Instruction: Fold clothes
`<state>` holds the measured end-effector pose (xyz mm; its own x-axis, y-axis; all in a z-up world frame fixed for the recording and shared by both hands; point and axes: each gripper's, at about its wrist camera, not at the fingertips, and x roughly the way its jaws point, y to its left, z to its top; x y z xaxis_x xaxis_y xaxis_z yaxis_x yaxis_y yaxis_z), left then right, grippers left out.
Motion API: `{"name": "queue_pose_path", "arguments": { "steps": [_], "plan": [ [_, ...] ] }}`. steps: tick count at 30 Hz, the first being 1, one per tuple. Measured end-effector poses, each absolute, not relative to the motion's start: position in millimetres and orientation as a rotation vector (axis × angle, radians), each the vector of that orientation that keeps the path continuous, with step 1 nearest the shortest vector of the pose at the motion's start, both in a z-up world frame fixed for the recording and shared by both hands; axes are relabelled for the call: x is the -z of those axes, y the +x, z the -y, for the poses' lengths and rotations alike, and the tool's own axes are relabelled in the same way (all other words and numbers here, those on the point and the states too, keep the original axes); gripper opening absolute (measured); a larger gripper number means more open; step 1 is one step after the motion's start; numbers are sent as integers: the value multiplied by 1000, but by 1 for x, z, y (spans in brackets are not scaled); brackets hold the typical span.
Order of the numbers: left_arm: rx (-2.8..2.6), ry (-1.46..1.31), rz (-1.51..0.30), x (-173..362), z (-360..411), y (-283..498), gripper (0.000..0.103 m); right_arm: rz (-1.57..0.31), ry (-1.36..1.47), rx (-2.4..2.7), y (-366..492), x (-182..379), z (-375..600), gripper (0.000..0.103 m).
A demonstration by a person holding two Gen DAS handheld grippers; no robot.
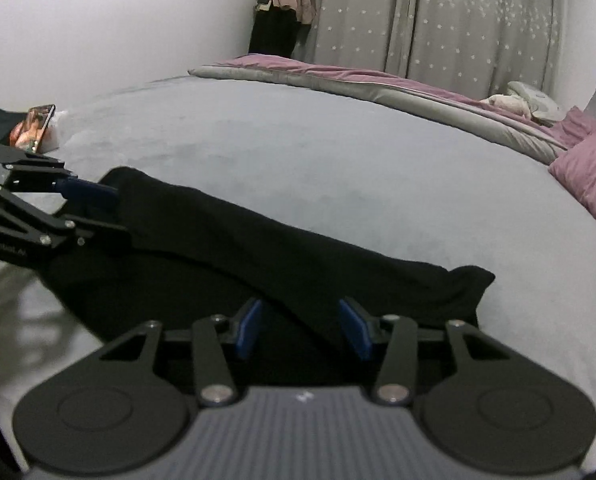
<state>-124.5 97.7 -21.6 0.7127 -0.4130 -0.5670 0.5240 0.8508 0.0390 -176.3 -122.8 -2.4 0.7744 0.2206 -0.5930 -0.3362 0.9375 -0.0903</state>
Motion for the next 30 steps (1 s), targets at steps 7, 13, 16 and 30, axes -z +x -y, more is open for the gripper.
{"name": "queue_pose_path", "arguments": {
  "steps": [7, 13, 16, 30],
  "plan": [
    [483, 257, -552, 25, -92, -137, 7, -624, -238, -251, -171, 14, 125, 13],
    [536, 214, -581, 20, -113, -141, 7, -576, -207, -323, -181, -4, 133, 8],
    [569, 233, -637, 26, -115, -137, 8, -617, -227, -369, -182, -4, 135, 9],
    [608, -12, -596, 2, -135, -119, 50, -618, 33, -363, -168, -19, 167, 48]
  ]
}}
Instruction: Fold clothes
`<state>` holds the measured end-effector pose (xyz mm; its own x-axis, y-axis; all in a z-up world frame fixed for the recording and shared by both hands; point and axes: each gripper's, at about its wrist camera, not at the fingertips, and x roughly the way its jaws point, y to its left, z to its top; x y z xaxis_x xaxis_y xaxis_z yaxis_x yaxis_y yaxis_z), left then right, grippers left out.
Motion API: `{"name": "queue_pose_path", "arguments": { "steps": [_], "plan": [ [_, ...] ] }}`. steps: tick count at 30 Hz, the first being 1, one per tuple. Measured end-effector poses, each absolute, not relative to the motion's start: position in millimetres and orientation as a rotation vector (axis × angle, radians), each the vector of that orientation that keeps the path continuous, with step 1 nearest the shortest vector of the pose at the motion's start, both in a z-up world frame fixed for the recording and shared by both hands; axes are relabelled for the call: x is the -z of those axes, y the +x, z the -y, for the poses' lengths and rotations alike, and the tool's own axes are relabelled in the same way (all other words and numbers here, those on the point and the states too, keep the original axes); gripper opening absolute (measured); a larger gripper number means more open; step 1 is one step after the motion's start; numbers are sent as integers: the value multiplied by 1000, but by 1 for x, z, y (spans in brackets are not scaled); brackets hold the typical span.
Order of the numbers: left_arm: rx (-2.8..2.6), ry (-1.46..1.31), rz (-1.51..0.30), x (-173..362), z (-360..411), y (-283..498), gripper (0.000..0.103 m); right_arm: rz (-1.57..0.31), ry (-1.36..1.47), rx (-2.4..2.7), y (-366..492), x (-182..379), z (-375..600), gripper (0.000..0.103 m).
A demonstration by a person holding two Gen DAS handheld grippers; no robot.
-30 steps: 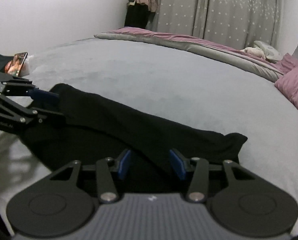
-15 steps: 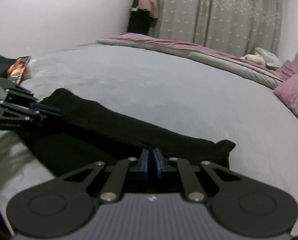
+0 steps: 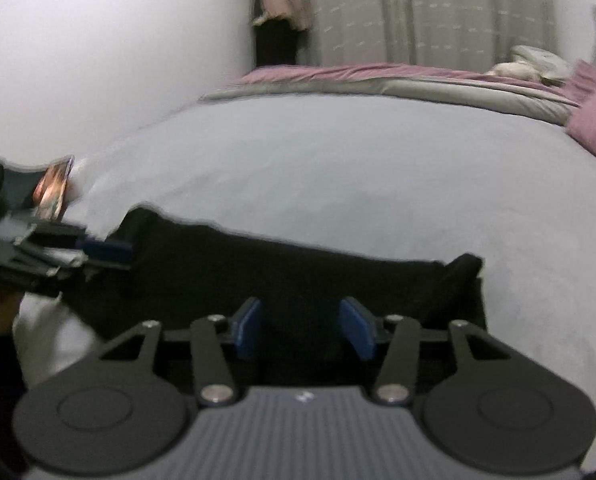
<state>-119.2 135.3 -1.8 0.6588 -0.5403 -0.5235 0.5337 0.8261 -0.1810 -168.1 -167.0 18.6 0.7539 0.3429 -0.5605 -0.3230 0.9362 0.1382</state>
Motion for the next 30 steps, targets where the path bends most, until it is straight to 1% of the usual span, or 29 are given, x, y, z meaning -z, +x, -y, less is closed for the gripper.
{"name": "queue_pose_path", "arguments": {
  "steps": [2, 5, 8, 9, 13, 18, 22, 24, 26, 30],
  "plan": [
    [579, 7, -582, 3, -131, -114, 59, -578, 54, -289, -165, -17, 171, 52],
    [528, 59, -557, 8, -125, -108, 68, -534, 35, -204, -157, -11, 172, 53],
    [469, 95, -592, 18, -122, -100, 71, -525, 7, -142, -144, -2, 173, 53],
    [466, 108, -604, 21, -121, -99, 72, -535, 10, -120, -140, 1, 175, 53],
    [456, 157, -640, 33, -116, -96, 79, -608, 69, -37, -129, 15, 189, 53],
    [457, 132, -606, 26, -115, -101, 79, -603, 109, -24, -128, 17, 193, 54],
    [424, 114, -528, 18, -123, -105, 79, -556, 99, -37, -134, 6, 191, 55],
    [383, 92, -537, 19, -129, -100, 79, -533, 101, -43, -135, 3, 191, 58],
    [366, 76, -562, 23, -132, -95, 79, -533, 97, -35, -134, 4, 190, 58],
    [342, 65, -613, 34, -134, -86, 80, -594, 98, -2, -124, 14, 192, 58]
  ]
}}
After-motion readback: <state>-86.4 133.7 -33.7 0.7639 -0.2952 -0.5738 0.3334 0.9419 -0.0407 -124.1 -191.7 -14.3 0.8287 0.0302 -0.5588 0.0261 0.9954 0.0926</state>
